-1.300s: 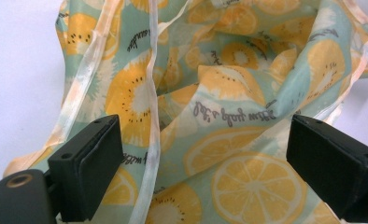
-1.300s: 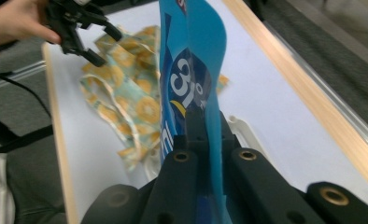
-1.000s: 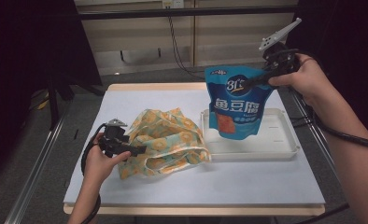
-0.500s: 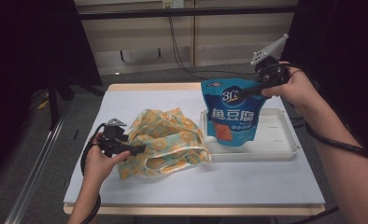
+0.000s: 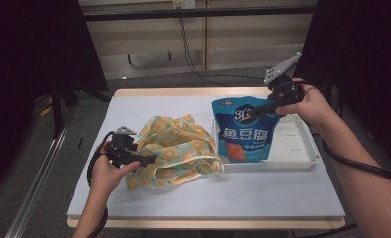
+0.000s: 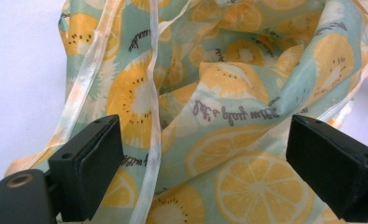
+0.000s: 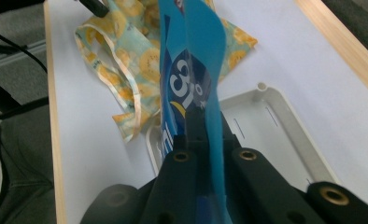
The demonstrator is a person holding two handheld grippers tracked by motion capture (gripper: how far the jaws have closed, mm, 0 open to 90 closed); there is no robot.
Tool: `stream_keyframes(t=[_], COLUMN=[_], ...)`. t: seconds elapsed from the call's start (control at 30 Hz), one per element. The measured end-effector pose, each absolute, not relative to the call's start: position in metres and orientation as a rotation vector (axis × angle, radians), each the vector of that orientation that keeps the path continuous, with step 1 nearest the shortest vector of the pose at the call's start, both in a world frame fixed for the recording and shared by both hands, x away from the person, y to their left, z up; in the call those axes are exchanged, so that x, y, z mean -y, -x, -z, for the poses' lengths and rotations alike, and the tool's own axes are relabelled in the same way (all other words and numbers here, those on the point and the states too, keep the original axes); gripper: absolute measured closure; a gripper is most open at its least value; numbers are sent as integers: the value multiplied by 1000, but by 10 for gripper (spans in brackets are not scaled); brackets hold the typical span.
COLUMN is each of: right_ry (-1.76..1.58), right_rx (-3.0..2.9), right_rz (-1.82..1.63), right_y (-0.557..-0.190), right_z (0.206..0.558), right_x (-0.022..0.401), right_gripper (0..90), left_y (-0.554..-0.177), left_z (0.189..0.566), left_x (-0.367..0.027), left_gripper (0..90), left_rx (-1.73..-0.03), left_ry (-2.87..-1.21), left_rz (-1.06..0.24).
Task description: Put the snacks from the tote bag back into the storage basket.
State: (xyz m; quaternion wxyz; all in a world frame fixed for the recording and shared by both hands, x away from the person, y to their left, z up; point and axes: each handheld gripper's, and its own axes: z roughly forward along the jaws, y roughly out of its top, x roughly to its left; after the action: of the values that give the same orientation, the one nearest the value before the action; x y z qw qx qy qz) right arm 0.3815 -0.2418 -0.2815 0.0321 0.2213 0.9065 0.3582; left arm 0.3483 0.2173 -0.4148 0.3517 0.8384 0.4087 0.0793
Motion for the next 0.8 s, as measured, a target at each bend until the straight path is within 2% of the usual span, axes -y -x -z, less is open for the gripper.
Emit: stream_keyframes(t=[0.1,0.17,0.2,0.27,0.4,0.53,0.8], right_ry=[-678,-696,-690,-723,-782,-875,-921], right_rx=[-2787,-2739,-2730,-2702,-2690,-2655,-2609], right_rz=[-1099,-1152,-1146,-1071,-978,-1007,-1038], right_y=[-381,-379,-377,-375,-372,-367,-351], right_z=[285,283,281,280,282,284,281], right_x=[245,247,247,248,254,269,292], right_gripper=[891,832,783,609,384,297,191], left_y=[-348,-348,-348,-348,-348,-348,-347], left_z=[415,415,416,416,415,414,412], left_x=[-217,-216,-216,-216,-216,-218,-218], left_gripper=[111,112,112,111,110,110,108], left_rx=[-1053,-1063,-1063,-1057,-1053,-1055,-1059], left_ry=[-2167,-2155,-2157,-2170,-2167,-2166,-2158], left_rz=[-207,-204,-206,-201,-202,-207,-206])
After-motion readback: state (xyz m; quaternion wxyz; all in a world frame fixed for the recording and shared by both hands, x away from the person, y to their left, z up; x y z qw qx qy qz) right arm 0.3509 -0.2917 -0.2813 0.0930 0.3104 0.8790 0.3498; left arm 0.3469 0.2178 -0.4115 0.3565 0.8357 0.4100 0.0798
